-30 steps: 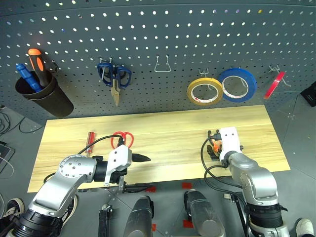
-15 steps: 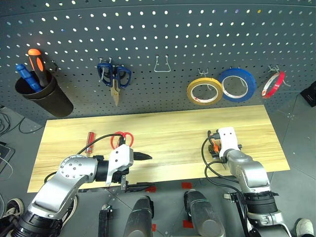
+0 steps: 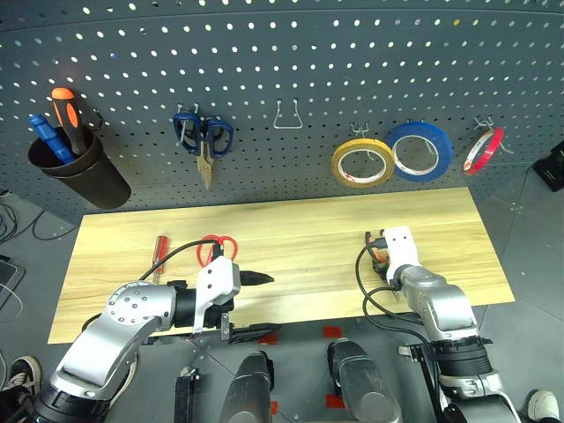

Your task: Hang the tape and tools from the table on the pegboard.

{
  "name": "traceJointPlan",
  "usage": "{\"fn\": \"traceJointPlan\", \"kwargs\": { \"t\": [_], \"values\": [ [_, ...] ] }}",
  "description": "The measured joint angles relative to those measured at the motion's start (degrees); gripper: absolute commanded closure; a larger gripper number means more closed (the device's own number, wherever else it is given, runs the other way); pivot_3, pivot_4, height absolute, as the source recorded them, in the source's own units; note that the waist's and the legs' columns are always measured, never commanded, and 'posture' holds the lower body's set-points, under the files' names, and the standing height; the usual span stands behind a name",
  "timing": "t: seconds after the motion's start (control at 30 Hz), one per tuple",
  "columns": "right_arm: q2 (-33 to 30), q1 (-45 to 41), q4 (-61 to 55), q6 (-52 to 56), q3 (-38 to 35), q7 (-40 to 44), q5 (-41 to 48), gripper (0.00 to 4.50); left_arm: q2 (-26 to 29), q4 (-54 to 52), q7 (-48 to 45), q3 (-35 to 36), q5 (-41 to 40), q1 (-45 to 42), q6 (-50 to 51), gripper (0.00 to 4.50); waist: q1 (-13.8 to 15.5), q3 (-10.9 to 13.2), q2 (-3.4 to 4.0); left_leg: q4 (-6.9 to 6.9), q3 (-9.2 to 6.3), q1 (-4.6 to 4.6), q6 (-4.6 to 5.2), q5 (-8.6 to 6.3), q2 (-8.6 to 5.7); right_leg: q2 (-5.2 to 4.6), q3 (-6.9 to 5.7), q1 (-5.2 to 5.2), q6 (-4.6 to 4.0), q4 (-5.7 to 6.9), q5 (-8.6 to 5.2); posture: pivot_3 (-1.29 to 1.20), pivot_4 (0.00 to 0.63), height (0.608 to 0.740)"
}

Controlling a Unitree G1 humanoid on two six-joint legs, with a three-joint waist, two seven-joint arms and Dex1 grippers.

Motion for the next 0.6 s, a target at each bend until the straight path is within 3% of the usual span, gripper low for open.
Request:
{"fn": "traceJointPlan", "kwargs": {
  "t": [0.13, 0.4, 0.6],
  "values": [
    [0.32, 4.21, -7.21, -0.43, 2.06, 0.57, -0.07, 2.34, -2.07, 1.56, 1.3, 6.14, -3.73, 2.54, 0.34, 0.0, 0.0, 0.01, 0.02, -0.04, -0.02, -0.1, -0.17, 0.09, 0.03, -0.01, 0.0, -0.12, 0.0, -0.01, 0.0, -0.04, 0.328, 0.74],
    [5.26, 11.51, -36.81, -1.17, 7.66, 0.75, 1.19, 2.34, -4.49, 1.7, 2.37, 16.31, -11.32, 8.06, 1.1, 0.0, 0.75, 0.02, 0.02, -0.03, -0.1, -0.22, -0.24, 0.13, 0.02, -0.07, -0.01, -0.23, 0.0, -0.08, 0.0, -0.05, 0.336, 0.74],
    [10.15, 4.75, -43.92, -8.07, 14.44, -0.94, 0.1, 2.34, -6.1, 0.93, 5.69, 19.63, -15.77, 9.02, 3.65, 0.0, 0.94, 0.01, 0.01, -0.02, -0.16, -0.19, -0.36, 0.2, 0.02, -0.06, -0.09, -0.21, 0.0, -0.04, 0.02, -0.02, 0.327, 0.74]
  ]
}}
